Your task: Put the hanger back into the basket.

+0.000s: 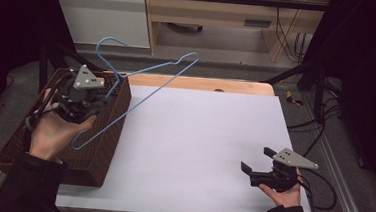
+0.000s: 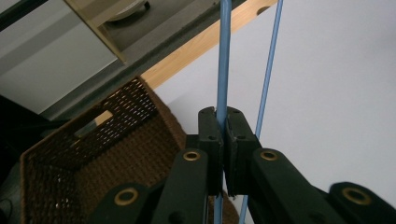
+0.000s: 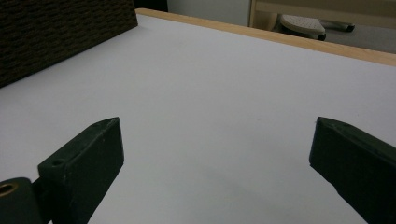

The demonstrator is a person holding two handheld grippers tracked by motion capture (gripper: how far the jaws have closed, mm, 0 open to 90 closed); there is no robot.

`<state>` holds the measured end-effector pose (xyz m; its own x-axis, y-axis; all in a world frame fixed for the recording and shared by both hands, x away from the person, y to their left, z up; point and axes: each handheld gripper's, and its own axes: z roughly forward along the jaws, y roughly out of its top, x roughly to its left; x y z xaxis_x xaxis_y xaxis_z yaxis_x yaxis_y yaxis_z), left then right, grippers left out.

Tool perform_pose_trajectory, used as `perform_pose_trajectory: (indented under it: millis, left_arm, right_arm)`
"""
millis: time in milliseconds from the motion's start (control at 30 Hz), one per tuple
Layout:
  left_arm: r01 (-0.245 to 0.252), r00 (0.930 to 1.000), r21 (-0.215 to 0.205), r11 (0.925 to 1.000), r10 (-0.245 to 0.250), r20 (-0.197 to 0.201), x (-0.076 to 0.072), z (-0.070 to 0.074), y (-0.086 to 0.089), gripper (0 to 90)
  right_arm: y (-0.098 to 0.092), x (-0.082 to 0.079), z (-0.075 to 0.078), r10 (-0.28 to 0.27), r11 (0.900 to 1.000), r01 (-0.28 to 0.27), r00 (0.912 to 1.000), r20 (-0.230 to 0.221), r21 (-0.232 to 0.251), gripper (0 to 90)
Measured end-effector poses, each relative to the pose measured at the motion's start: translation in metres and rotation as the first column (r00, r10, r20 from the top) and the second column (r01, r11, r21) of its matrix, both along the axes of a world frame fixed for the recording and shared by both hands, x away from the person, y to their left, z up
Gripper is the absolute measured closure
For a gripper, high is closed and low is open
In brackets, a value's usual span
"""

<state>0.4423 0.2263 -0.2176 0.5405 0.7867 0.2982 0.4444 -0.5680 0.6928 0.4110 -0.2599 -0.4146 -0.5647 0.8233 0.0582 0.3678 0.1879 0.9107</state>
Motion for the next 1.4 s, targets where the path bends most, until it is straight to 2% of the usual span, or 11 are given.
perform_pose_trajectory:
  millis: [367,567,767,933,1067,1400]
  left_arm:
    - [-0.079,0.9968,0.005,0.9969,0.079,-0.015,0.01,-0.004,0.039,86.9]
    - [-0.132,0.9911,0.013,0.9912,0.132,-0.019,0.016,-0.006,0.061,86.9]
    - [-0.186,0.9823,0.046,0.9815,0.186,-0.016,0.02,-0.011,0.079,86.9]
    - [-0.204,0.9784,0.051,0.9776,0.206,-0.023,0.023,-0.019,0.091,86.9]
    - [-0.222,0.974,0.07,0.9725,0.225,-0.029,0.024,-0.026,0.099,86.9]
    - [-0.28,0.9565,0.111,0.9536,0.287,-0.053,0.025,-0.046,0.126,86.9]
  right_arm:
    - [0.0,0.0,0.0,0.002,1.0,-0.002,1.0,-0.001,0.003,3.9]
    - [0.0,0.0,0.0,0.003,1.0,-0.003,1.0,0.001,0.002,3.9]
    - [0.0,0.0,0.0,0.005,1.0,-0.005,1.0,0.0,-0.001,3.8]
    - [0.0,0.0,0.0,0.003,1.0,-0.003,1.0,0.003,0.003,3.7]
    - [0.0,0.0,0.0,0.003,1.0,-0.003,1.0,-0.001,-0.001,3.6]
    - [0.0,0.0,0.0,0.004,1.0,-0.004,1.0,-0.001,-0.002,3.6]
